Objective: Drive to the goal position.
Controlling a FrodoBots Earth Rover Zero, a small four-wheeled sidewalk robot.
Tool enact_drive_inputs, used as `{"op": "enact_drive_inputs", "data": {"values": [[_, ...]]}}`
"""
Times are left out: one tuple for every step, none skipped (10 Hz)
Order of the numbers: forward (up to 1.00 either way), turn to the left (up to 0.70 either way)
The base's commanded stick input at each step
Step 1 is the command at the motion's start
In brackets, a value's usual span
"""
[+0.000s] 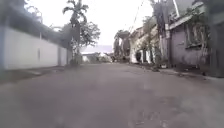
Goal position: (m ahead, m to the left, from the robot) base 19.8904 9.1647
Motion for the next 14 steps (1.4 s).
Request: {"op": "enact_drive_inputs", "data": {"values": [[1.00,0.00],[1.00,0.00],[1.00,0.00],[1.00,0.00],[1.00,0.00],[1.00,0.00],[1.00,0.00],[1.00,0.00],[1.00,0.00],[1.00,0.00],[1.00,0.00],[1.00,0.00],[1.00,0.00],[1.00,0.00]]}}
